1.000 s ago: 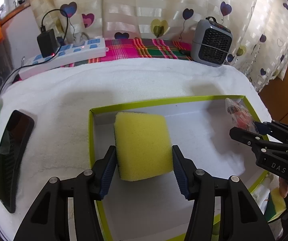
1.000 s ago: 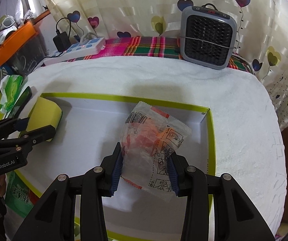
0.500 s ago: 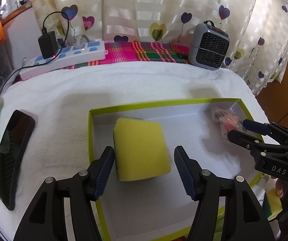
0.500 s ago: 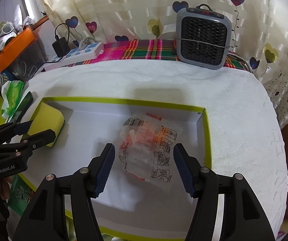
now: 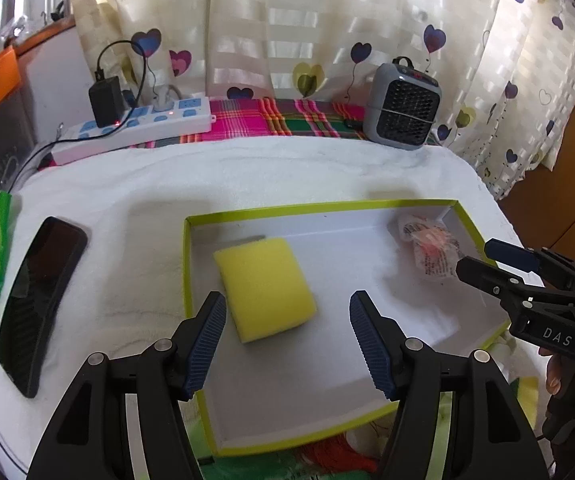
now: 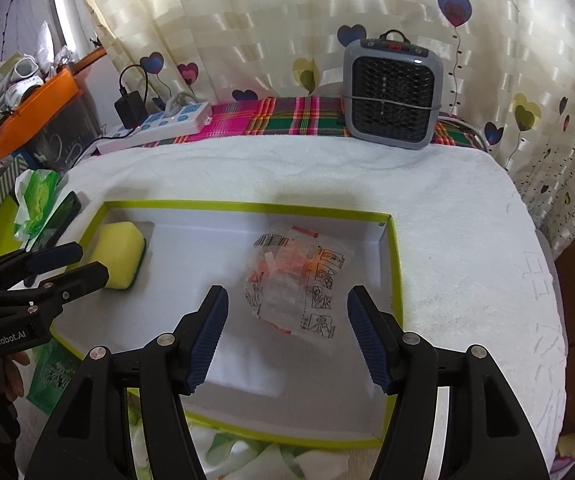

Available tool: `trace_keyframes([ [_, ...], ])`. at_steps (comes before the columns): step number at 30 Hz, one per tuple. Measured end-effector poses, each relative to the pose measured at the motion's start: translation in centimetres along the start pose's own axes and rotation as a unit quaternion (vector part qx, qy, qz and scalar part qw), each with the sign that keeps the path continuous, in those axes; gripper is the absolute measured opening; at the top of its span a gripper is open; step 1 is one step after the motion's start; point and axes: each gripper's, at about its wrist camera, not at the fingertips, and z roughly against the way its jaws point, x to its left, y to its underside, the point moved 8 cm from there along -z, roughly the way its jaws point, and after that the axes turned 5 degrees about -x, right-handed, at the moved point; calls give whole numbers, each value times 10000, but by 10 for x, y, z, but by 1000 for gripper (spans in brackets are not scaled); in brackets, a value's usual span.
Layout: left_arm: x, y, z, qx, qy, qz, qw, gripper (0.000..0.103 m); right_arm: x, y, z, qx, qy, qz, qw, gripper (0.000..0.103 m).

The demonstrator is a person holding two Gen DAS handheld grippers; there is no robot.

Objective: Organize soft objects
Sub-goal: 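Withdraw both tools from the box toward the remaining items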

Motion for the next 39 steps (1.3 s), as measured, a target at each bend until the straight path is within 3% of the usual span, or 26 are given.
trace_keyframes([
  [15,-7,25,41,-165,98,50,9998,64,7,14,44,-363,-61,-81,9993,63],
  [39,-18,89,86,-296,489,433,9974,64,4,82,105,-822,-392,-93,9958,63],
])
